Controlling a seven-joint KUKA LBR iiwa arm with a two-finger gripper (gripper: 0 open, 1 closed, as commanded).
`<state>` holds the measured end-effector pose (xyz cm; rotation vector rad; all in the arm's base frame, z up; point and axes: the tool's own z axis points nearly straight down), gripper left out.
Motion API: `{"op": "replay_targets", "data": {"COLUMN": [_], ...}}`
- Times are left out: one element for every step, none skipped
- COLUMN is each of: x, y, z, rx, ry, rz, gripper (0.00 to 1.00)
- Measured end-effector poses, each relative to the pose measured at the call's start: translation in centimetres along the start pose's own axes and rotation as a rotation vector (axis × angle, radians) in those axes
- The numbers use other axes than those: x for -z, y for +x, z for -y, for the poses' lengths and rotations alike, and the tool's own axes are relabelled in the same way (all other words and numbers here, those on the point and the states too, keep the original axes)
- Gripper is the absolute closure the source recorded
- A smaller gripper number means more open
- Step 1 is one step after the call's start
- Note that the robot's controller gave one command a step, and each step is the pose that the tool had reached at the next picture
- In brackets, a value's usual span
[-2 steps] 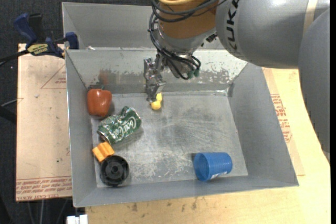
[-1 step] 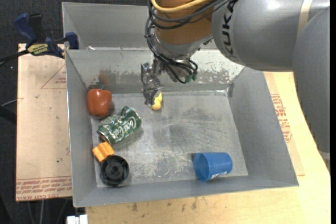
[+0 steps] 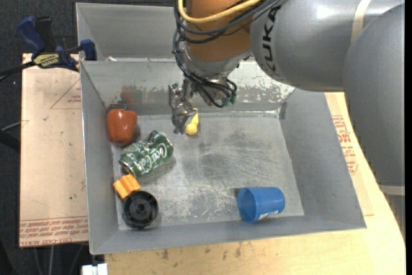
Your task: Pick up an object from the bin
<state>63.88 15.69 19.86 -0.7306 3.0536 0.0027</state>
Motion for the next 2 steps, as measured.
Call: {"op": "replay_targets", "data": {"x": [-3.12,-3.47], "y": [3.7,3.41], "z": [1.0,1.29], "rx": [-0.042,-0.074], "ry": [0.0,0.001], "rz": [0.001,-0.002], "gripper": [1.0,1.0]}}
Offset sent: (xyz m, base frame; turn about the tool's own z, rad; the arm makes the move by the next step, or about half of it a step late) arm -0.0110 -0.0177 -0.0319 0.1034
